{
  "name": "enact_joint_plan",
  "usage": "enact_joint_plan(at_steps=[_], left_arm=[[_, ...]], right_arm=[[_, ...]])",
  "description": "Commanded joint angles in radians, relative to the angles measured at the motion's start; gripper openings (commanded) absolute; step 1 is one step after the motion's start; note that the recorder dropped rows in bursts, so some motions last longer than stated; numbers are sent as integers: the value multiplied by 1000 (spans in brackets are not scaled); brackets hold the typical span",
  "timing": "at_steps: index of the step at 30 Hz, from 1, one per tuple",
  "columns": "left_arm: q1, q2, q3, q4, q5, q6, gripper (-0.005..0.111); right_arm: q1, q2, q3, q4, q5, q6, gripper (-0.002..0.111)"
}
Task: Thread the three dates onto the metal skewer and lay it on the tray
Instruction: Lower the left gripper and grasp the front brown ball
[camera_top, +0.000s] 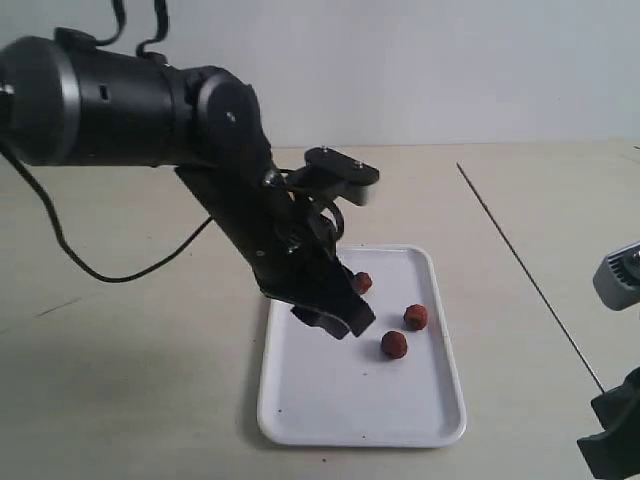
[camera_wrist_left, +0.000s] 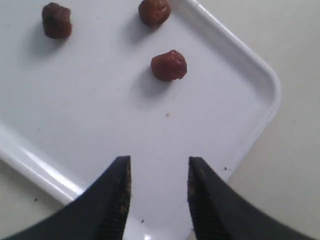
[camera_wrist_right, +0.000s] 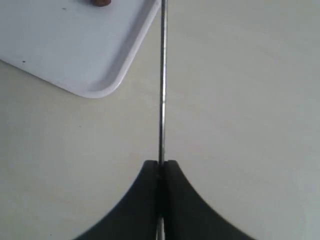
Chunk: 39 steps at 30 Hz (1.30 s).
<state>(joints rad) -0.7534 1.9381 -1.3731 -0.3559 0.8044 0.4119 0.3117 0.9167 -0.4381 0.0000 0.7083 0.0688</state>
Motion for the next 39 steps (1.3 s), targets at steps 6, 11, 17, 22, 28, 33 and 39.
enact_joint_plan(at_steps=[6, 11, 17, 22, 28, 33, 39], left_arm=[[-54, 119, -120, 33, 4, -72, 49], [-85, 151, -183, 54, 2, -88, 49], [-112, 218, -269, 187, 53, -218, 50], [-112, 266, -302, 209, 63, -229, 53], [-112, 296, -334, 246, 54, -232, 53], [-112, 307, -353, 253, 52, -232, 53], [-119, 307, -363, 248, 55, -232, 53]], right_arm=[[-5, -7, -60, -73, 53, 55, 0], [-5, 5, -108, -116, 146, 67, 0], [-5, 29, -118, -133, 176, 65, 0], [-5, 27, -118, -198, 188, 65, 0], [-5, 27, -118, -220, 190, 67, 0], [-5, 27, -118, -220, 188, 67, 0], [-5, 27, -118, -220, 183, 67, 0]])
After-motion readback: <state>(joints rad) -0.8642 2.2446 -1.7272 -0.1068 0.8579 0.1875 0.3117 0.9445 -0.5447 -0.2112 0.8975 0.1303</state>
